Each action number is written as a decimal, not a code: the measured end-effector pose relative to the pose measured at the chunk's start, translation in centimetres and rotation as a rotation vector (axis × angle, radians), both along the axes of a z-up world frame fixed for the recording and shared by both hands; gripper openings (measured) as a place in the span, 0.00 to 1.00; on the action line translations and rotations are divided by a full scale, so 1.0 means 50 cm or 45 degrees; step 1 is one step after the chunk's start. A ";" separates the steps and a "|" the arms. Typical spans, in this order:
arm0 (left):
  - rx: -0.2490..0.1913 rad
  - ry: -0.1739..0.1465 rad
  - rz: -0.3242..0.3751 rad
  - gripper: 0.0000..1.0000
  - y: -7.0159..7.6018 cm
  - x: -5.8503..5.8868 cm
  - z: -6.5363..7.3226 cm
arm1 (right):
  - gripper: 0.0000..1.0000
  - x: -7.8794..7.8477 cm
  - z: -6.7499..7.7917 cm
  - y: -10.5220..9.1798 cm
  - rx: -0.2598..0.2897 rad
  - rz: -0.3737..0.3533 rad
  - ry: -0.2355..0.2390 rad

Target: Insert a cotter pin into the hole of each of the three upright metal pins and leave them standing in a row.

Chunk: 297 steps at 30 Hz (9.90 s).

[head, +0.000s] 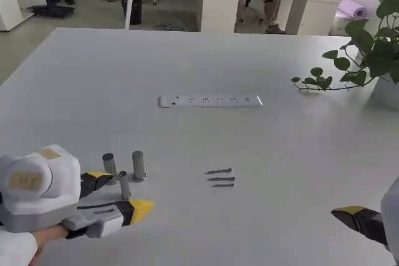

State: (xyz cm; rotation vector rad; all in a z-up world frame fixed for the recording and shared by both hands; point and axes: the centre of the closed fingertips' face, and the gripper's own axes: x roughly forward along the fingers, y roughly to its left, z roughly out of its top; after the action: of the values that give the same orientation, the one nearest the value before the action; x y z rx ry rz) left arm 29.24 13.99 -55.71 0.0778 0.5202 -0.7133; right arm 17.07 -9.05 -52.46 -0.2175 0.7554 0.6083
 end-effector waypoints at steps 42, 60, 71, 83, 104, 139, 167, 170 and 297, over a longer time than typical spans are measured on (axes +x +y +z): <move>0.094 -0.083 -0.039 0.07 -0.014 0.033 -0.003 | 0.85 -0.022 -0.002 -0.005 0.019 -0.032 -0.004; -0.022 -0.131 -0.344 0.07 -0.115 -0.056 0.084 | 0.85 -0.031 0.005 -0.001 0.045 -0.032 -0.029; 0.040 -0.139 -0.527 0.07 -0.155 -0.105 0.056 | 0.85 -0.032 0.004 0.000 0.065 -0.032 -0.029; 0.102 -0.114 -0.479 0.07 -0.169 -0.114 0.003 | 0.84 -0.037 0.001 0.001 0.080 -0.046 -0.021; 0.131 -0.128 -0.432 0.07 -0.179 -0.117 -0.019 | 0.83 -0.035 0.002 -0.004 0.086 -0.052 -0.019; 0.023 -0.080 -0.358 0.30 -0.171 -0.131 -0.006 | 0.83 -0.037 -0.005 -0.007 0.096 -0.053 -0.002; -0.187 0.136 -0.302 0.99 -0.054 -0.287 0.045 | 0.84 -0.030 0.000 -0.013 0.072 -0.053 -0.008; -0.182 0.147 -0.279 0.99 -0.047 -0.297 0.039 | 0.91 -0.028 0.000 -0.012 0.072 -0.056 -0.010; -0.308 0.135 -0.028 0.95 0.024 -0.268 0.037 | 0.00 0.255 -0.180 0.152 -0.722 1.058 0.243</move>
State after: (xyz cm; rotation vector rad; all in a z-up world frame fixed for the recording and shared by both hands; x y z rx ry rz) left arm 15.85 15.20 -53.83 -0.1818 0.5313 -0.8000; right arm 29.80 -1.44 -61.47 -1.0405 1.0100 1.1993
